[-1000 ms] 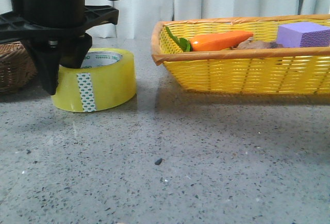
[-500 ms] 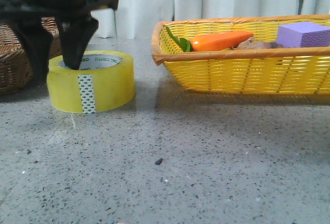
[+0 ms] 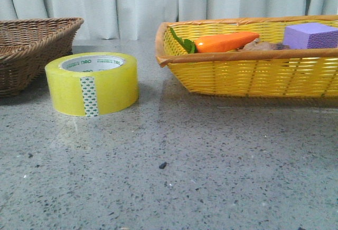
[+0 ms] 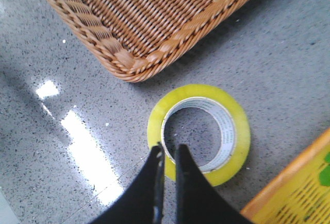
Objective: Transfer tape with both arms
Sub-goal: 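Withdraw the right gripper upward away from the tape roll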
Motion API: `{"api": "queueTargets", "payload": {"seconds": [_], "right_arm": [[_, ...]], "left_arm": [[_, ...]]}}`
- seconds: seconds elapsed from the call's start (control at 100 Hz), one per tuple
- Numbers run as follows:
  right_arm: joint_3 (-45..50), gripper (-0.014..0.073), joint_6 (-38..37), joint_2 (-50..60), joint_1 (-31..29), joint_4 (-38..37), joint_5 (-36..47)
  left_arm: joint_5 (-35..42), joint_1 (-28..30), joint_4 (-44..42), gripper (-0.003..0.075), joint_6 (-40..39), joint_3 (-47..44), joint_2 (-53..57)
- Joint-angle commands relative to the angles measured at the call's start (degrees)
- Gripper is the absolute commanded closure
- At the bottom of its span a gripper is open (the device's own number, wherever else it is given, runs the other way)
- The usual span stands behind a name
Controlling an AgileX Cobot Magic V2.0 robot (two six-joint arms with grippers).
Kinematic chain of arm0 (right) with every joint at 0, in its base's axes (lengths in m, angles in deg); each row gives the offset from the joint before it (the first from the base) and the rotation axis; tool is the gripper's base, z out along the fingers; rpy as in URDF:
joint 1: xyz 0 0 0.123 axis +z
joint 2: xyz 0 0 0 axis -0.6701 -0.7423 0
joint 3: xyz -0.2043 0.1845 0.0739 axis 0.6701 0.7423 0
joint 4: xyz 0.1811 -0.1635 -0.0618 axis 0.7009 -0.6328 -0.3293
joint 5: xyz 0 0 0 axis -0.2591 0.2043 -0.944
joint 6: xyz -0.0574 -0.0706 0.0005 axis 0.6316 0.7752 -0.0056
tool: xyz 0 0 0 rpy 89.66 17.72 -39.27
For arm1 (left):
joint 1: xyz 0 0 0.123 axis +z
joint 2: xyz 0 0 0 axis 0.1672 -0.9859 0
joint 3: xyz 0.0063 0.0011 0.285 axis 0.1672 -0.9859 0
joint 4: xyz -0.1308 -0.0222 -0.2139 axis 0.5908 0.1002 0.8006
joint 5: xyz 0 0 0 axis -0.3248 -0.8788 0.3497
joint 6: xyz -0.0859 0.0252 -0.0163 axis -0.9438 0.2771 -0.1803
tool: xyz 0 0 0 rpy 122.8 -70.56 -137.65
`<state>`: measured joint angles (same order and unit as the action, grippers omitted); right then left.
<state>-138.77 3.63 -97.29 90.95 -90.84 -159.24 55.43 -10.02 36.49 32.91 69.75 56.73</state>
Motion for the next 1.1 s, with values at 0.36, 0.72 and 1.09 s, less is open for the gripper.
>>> {"api": "queueTargets", "payload": {"seconds": [0.36, 0.72, 1.09], "right_arm": [[-1.66, 0.0659, 0.12, 13.49, -0.17, -1.99, 0.47], [7.97, 0.0659, 0.51, 24.22, -0.17, -3.96, 7.36], [40.65, 0.0659, -4.09, 41.64, -0.17, -5.14, 29.03]], "left_arm": [[3.87, -7.30, 0.31, 0.0741, -0.39, 3.29, -0.69], [-3.44, -18.38, -0.03, 0.0739, -0.39, 9.19, -0.69], [-5.55, -28.18, -0.17, 0.0414, -0.39, 10.72, -4.86]]}}
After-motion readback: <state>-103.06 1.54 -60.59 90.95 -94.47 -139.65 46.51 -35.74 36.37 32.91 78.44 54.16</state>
